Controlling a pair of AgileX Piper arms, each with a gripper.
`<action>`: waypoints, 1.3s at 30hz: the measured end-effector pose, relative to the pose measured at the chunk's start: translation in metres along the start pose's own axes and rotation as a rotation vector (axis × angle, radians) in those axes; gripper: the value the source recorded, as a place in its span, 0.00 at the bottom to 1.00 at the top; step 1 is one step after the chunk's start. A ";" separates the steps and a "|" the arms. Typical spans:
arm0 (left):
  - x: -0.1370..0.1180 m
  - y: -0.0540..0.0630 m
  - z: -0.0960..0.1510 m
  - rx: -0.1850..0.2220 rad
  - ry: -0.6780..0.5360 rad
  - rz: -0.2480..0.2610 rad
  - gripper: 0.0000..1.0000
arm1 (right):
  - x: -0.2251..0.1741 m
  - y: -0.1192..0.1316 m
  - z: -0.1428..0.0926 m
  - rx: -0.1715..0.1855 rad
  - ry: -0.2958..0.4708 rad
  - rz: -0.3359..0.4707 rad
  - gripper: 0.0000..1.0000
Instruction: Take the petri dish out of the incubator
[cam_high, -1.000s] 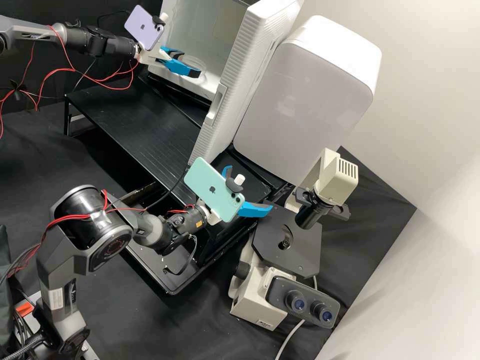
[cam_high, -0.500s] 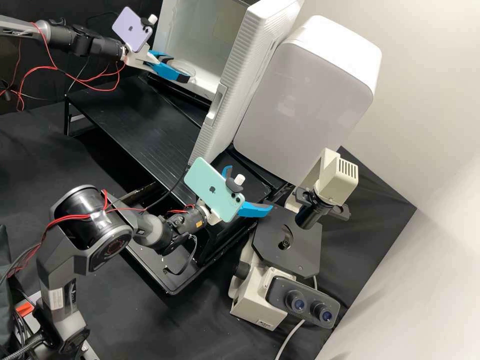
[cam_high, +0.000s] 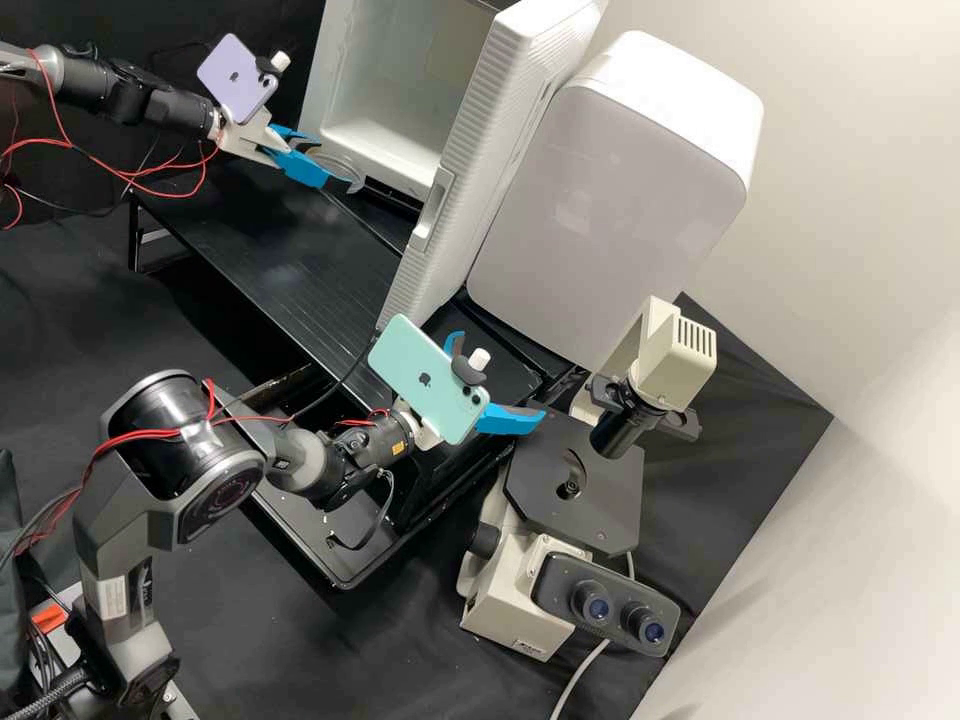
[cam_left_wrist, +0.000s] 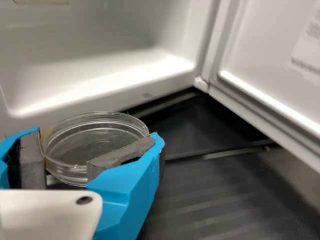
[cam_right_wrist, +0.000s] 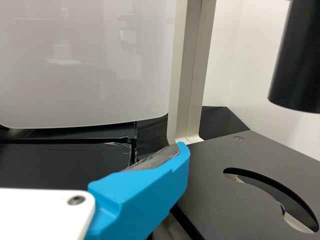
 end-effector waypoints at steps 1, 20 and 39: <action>-0.002 -0.002 0.001 0.002 -0.010 -0.007 0.00 | 0.000 0.000 0.000 0.000 0.000 0.000 1.00; -0.019 -0.022 0.007 -0.005 -0.035 -0.054 0.00 | 0.000 0.000 0.000 0.000 0.000 0.000 1.00; -0.057 -0.057 0.023 0.001 -0.075 -0.120 0.00 | 0.000 0.000 0.000 0.000 0.000 0.000 1.00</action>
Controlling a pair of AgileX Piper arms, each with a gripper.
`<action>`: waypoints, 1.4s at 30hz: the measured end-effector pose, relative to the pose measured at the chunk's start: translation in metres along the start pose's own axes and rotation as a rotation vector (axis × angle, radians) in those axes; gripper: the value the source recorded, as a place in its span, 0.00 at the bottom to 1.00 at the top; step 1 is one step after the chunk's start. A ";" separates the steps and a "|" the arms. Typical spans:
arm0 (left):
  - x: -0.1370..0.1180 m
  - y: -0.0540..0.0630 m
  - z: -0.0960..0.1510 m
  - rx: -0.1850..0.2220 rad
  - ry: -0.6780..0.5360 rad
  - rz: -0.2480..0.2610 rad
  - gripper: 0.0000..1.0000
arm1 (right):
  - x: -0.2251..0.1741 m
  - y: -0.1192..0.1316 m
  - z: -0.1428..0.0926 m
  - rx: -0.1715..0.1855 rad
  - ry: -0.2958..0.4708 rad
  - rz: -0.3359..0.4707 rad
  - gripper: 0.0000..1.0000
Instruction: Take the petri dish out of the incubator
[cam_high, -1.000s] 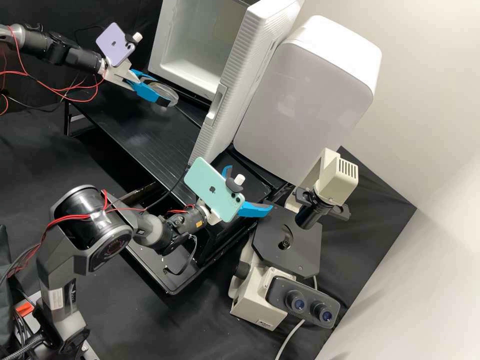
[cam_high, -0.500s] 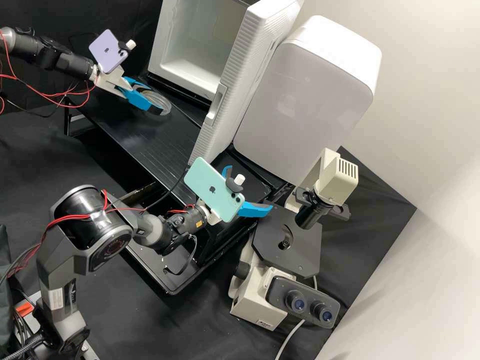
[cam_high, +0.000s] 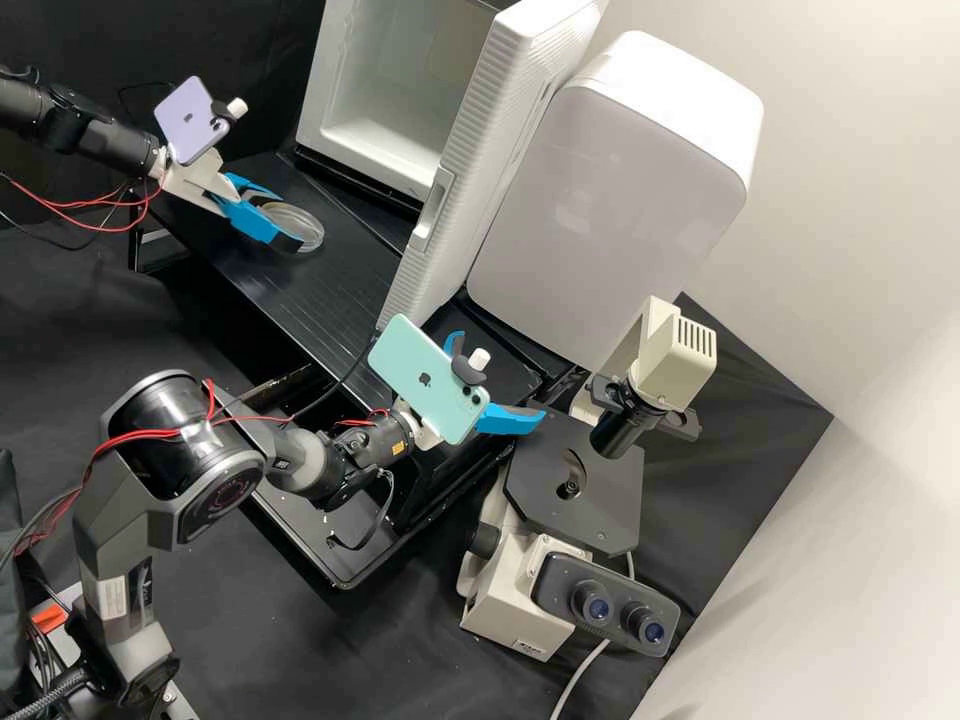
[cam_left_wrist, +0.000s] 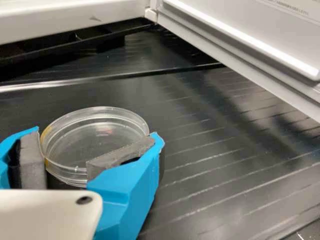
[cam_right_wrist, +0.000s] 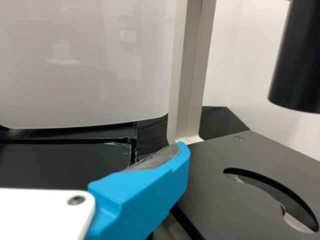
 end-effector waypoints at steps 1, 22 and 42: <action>-0.001 -0.002 0.000 -0.001 0.001 -0.004 0.00 | 0.000 0.000 0.000 0.000 0.000 0.000 1.00; -0.013 -0.014 0.013 0.065 0.024 -0.012 1.00 | 0.000 0.000 0.000 0.000 0.000 0.000 1.00; -0.019 -0.013 0.022 0.196 0.053 0.001 1.00 | 0.000 0.000 0.000 0.000 0.000 0.000 1.00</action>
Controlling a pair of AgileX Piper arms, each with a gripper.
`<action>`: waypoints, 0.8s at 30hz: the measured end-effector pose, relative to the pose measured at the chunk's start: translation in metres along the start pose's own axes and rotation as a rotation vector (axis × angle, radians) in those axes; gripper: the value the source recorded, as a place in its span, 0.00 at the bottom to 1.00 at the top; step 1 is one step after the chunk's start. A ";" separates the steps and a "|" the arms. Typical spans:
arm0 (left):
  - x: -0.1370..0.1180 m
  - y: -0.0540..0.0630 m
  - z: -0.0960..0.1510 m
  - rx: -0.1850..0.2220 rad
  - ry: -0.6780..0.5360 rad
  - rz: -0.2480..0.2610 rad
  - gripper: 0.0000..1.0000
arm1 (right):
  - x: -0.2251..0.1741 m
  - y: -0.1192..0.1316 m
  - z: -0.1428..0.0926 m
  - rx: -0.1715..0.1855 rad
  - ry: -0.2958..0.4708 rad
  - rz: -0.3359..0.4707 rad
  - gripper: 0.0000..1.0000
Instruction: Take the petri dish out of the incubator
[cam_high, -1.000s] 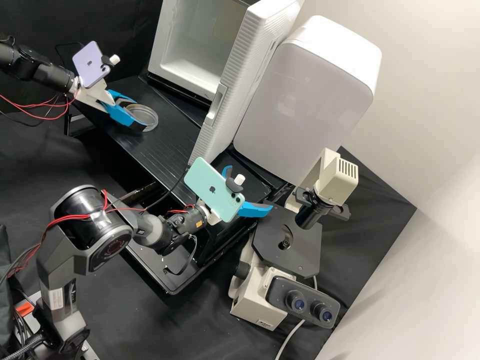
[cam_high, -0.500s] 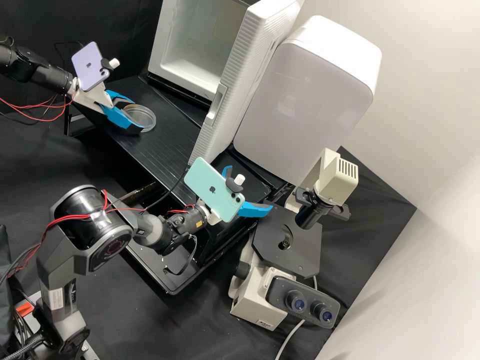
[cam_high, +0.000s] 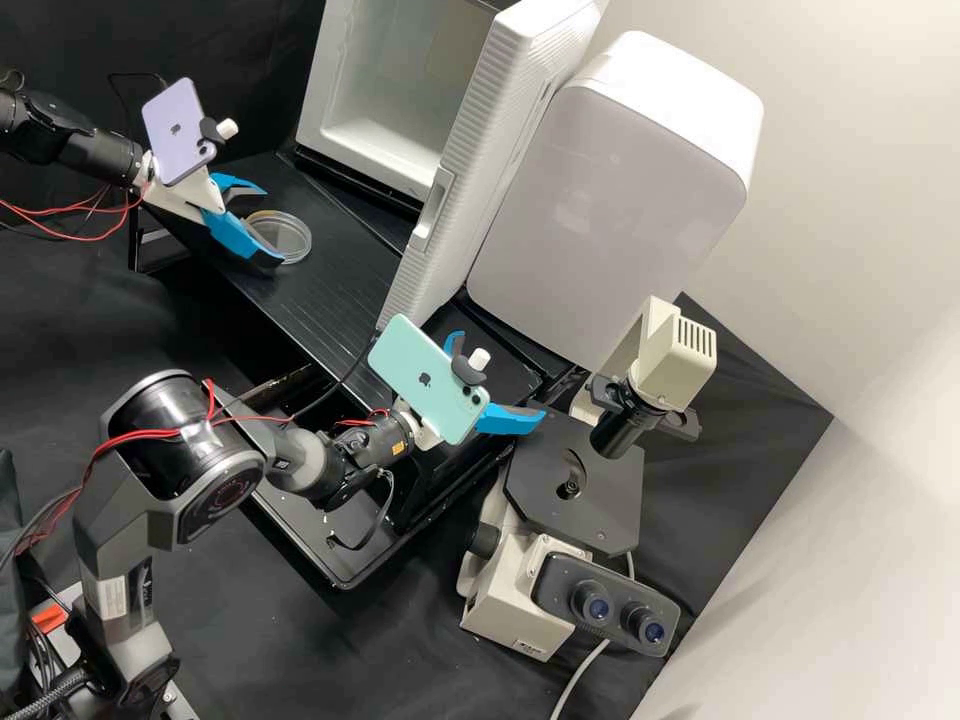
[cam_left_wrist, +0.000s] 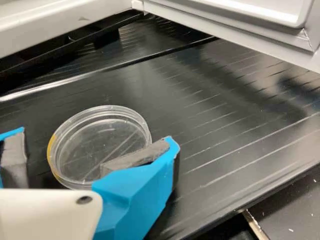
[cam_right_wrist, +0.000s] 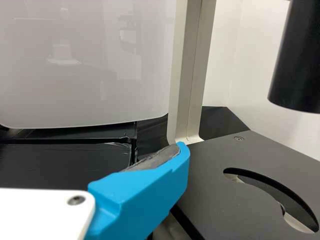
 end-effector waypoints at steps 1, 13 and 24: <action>0.000 0.000 0.000 0.003 0.001 0.000 1.00 | 0.000 0.000 0.000 0.000 0.000 0.000 1.00; -0.008 -0.017 -0.004 0.203 0.249 0.082 1.00 | 0.000 0.000 0.000 0.000 0.000 0.000 1.00; -0.020 -0.002 0.003 0.223 0.107 0.785 1.00 | 0.000 0.000 0.000 0.000 0.000 0.000 1.00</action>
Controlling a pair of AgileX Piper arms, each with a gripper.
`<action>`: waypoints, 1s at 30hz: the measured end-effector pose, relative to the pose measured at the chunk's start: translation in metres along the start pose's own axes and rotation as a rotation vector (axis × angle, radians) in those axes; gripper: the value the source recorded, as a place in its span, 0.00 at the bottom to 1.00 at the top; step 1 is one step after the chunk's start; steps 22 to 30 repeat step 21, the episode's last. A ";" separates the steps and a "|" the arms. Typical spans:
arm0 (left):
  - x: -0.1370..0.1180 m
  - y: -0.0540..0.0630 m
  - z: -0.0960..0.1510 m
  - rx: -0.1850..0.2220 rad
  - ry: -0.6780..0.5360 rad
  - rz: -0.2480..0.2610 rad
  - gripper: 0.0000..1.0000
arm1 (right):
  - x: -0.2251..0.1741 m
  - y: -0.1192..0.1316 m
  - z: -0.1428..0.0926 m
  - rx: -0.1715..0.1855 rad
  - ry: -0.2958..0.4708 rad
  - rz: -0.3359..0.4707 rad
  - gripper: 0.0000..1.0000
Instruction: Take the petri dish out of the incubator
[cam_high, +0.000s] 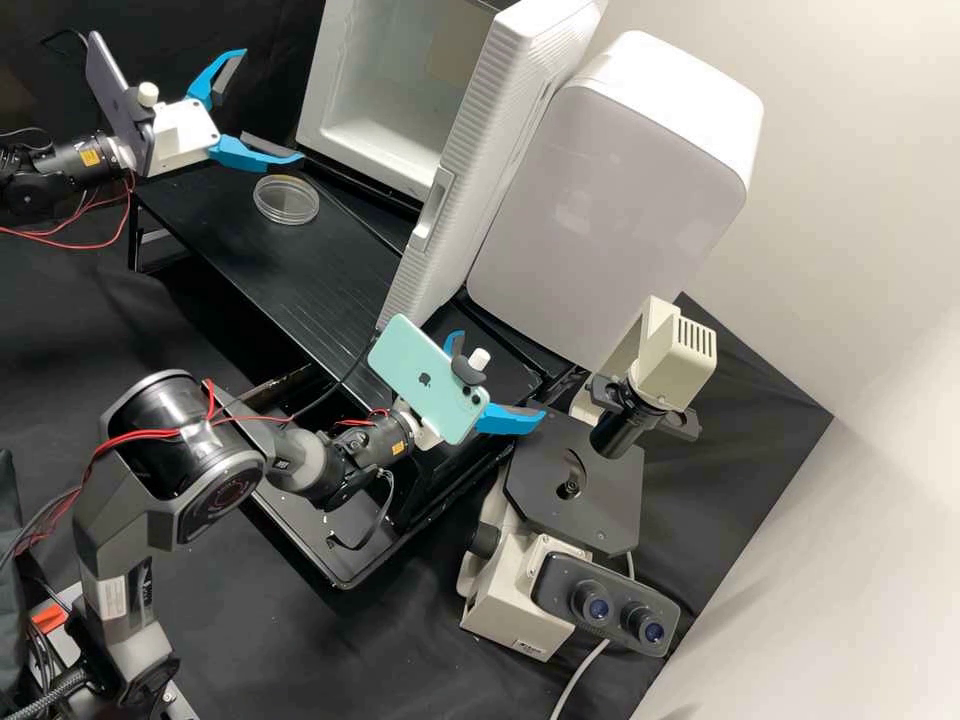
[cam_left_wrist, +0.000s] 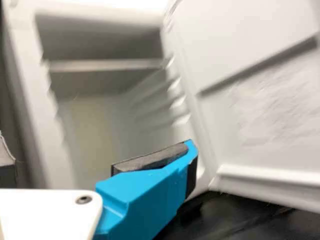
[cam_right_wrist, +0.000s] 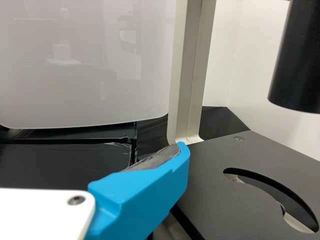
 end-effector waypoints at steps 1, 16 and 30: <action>0.000 0.000 0.001 -0.007 -0.012 0.001 1.00 | 0.000 0.000 0.000 0.000 0.000 0.000 1.00; 0.000 -0.003 -0.008 -0.132 -0.028 -0.009 1.00 | 0.000 0.000 0.000 0.000 0.000 0.000 1.00; -0.001 -0.008 -0.013 -0.202 -0.014 -0.016 1.00 | 0.000 0.000 0.000 0.000 0.000 0.000 1.00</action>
